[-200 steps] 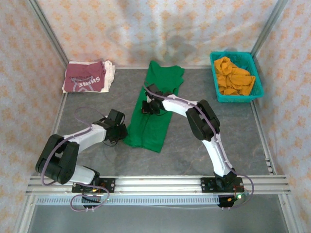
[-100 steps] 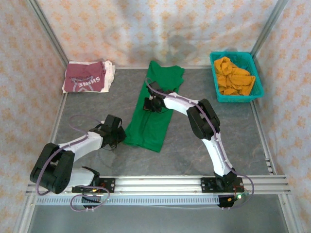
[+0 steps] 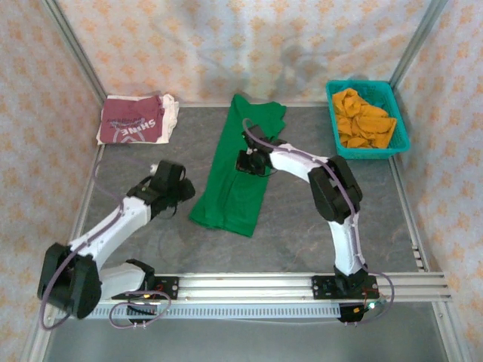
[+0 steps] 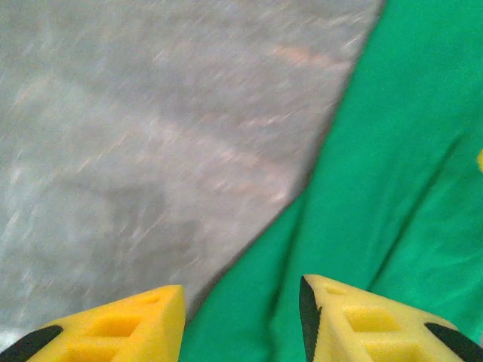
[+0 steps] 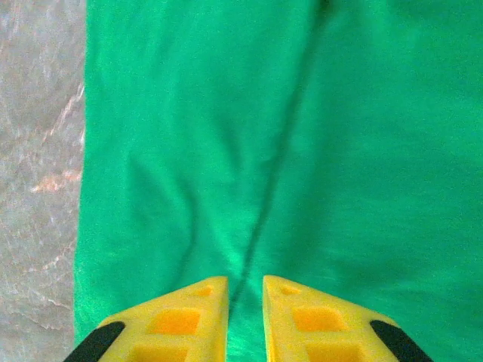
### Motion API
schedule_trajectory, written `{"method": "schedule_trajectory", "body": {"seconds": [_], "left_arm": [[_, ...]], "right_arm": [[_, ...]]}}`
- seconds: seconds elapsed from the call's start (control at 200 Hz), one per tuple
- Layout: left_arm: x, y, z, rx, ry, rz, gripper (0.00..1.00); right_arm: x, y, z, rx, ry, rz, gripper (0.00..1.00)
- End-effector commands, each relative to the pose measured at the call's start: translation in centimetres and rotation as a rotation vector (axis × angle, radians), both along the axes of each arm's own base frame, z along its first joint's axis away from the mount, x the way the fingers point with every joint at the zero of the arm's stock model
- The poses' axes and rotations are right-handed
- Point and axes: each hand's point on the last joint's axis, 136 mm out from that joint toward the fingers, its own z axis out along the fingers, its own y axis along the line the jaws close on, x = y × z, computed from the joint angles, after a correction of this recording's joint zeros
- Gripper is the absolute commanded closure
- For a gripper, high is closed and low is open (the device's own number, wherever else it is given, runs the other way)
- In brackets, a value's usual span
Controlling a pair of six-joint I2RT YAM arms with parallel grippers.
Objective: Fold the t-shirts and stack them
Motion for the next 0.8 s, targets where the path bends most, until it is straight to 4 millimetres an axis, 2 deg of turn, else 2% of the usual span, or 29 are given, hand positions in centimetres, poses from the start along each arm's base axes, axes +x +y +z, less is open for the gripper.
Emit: {"method": "schedule_trajectory", "body": {"seconds": [0.0,0.125,0.195,0.27,0.395,0.525,0.681,0.796], "left_arm": [[3.4,-2.1,0.2,0.109,0.0,-0.183,0.58],[8.0,-4.5,-1.1,0.108,-0.047,-0.239,0.65],[10.1,-6.0,-2.2,0.077,-0.049,-0.26,0.69],[10.9,-7.0,-3.6,0.067,-0.026,-0.273,0.74],[10.1,-7.3,-6.5,0.06,0.024,-0.278,0.74],[7.7,-8.3,-9.2,0.022,0.089,-0.296,0.76],[4.8,-9.6,-10.6,-0.013,0.118,-0.293,0.76],[3.9,-12.1,-11.2,-0.076,0.128,-0.319,0.75]], "right_arm": [[1.7,-4.2,1.0,-0.028,-0.041,-0.165,0.8],[2.4,-7.6,-0.2,-0.118,-0.043,-0.253,0.79],[2.8,-8.0,-1.0,-0.138,-0.026,-0.259,0.8],[3.3,-7.5,-1.8,-0.141,-0.011,-0.244,0.8],[3.8,-7.5,-3.2,-0.164,0.012,-0.254,0.8],[4.2,-8.3,-4.2,-0.212,0.019,-0.276,0.81],[4.9,-10.1,-4.9,-0.253,0.036,-0.306,0.82],[5.9,-11.7,-4.9,-0.28,0.019,-0.326,0.82]]}}
